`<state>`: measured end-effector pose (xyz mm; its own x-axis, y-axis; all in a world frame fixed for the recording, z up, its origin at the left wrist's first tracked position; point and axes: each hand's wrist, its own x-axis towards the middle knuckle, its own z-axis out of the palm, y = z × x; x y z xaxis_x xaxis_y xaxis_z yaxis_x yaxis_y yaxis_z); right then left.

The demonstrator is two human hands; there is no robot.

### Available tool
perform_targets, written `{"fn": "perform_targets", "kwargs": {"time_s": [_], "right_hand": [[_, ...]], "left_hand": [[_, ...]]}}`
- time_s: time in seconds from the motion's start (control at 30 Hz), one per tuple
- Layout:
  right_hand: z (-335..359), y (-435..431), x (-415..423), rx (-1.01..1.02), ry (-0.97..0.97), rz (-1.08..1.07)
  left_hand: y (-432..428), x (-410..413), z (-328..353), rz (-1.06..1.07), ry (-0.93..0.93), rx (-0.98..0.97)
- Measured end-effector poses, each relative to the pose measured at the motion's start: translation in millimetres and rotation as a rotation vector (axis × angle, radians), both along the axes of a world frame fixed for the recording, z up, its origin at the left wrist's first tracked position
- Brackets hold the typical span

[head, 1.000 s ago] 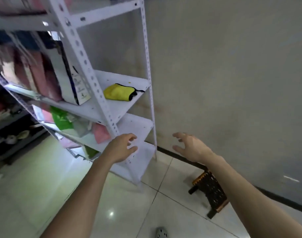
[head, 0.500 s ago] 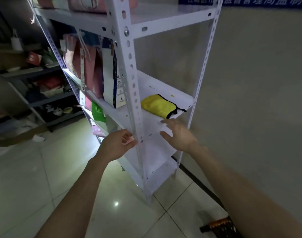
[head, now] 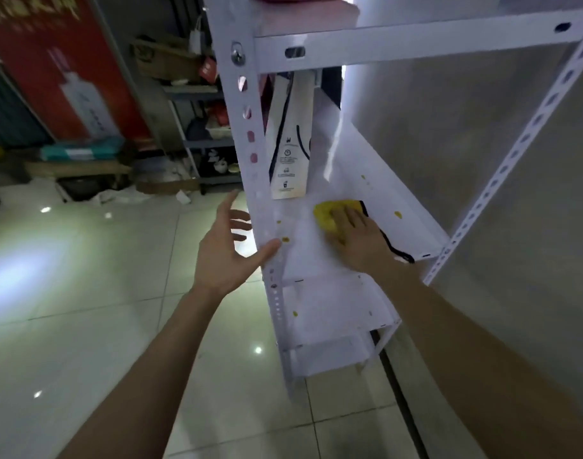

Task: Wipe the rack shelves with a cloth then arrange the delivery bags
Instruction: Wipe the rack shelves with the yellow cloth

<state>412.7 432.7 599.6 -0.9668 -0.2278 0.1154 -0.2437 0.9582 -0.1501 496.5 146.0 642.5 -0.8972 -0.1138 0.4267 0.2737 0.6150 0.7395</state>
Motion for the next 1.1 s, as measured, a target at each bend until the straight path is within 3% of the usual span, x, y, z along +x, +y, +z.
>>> {"fn": "perform_targets", "kwargs": {"time_s": [0.13, 0.27, 0.63, 0.9, 1.1], "right_hand": [[-9.6, 8.6, -3.3, -0.071, 0.009, 0.036], [-13.4, 17.0, -24.3, -0.119, -0.013, 0.127], [-5.2, -78.6, -55.0, -0.083, -0.002, 0.378], [-13.9, -44.4, -0.1, -0.179, 0.055, 0.527], [-19.0, 4.7, 32.2, -0.262, 0.1, 0.409]], "left_hand": [[22.6, -3.1, 18.5, 0.151, 0.297, 0.007], [44.0, -15.3, 27.0, 0.208, 0.413, -0.065], [37.1, -21.1, 17.2, 0.228, 0.362, -0.188], [34.2, -16.8, 22.2, 0.207, 0.316, -0.219], [36.7, -12.3, 29.2, 0.173, 0.383, -0.226]]}}
